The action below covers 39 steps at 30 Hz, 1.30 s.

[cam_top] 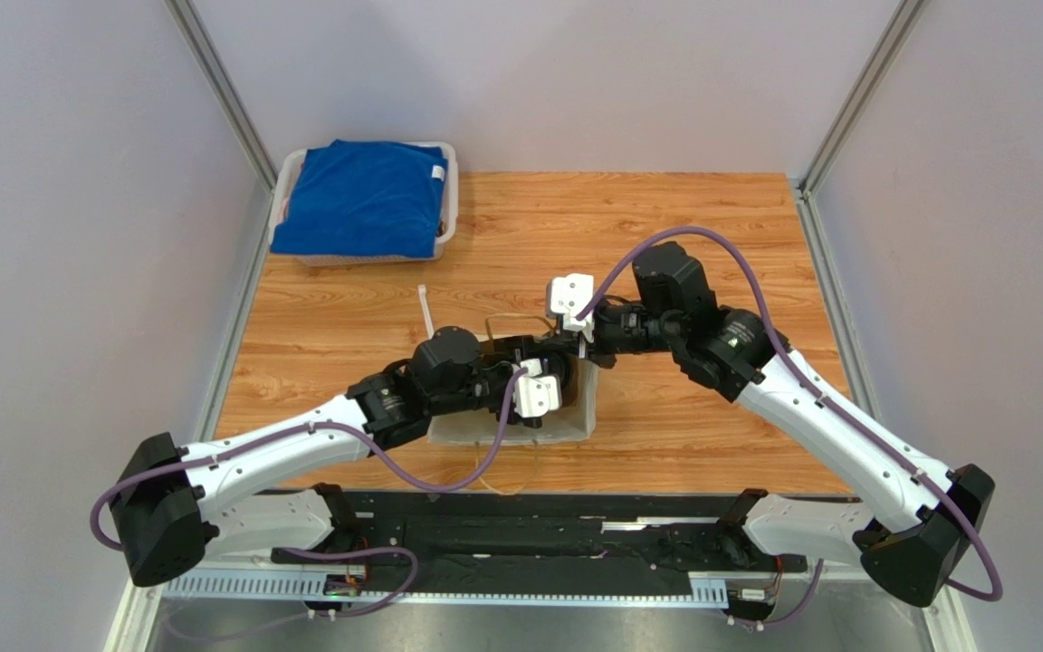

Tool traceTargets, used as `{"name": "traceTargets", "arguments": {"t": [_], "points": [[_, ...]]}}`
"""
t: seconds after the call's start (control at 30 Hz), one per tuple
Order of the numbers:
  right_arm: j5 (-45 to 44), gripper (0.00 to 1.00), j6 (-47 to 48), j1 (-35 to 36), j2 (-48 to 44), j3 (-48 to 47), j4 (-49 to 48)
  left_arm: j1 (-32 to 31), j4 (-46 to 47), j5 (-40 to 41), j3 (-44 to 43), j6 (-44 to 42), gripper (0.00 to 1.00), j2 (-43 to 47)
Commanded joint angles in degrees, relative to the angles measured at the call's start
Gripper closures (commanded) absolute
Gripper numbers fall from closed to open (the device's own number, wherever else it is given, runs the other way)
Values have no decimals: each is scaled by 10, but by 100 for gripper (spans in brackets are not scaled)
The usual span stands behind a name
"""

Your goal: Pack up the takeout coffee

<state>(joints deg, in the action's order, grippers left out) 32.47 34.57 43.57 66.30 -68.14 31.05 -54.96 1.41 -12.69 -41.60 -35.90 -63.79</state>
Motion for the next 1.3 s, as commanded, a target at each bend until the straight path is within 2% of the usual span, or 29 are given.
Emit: {"name": "traceTargets", "arguments": {"t": [0.0, 0.6, 0.8, 1.0, 1.27], "points": [[27, 100, 8, 0, -12, -16, -10, 9, 44, -9, 6, 4, 100, -8], [60, 100, -4, -24, 11, -33, -5, 16, 44, -20, -2, -19, 100, -73], [98, 100, -25, -56, 44, -66, 15, 30, 20, -16, -25, -17, 100, -118], [156, 100, -37, -106, 109, -134, 66, 42, -43, -29, -87, -9, 100, -156], [238, 100, -46, -176, 231, -260, 167, 54, -189, -34, -236, 8, 100, -225]]}}
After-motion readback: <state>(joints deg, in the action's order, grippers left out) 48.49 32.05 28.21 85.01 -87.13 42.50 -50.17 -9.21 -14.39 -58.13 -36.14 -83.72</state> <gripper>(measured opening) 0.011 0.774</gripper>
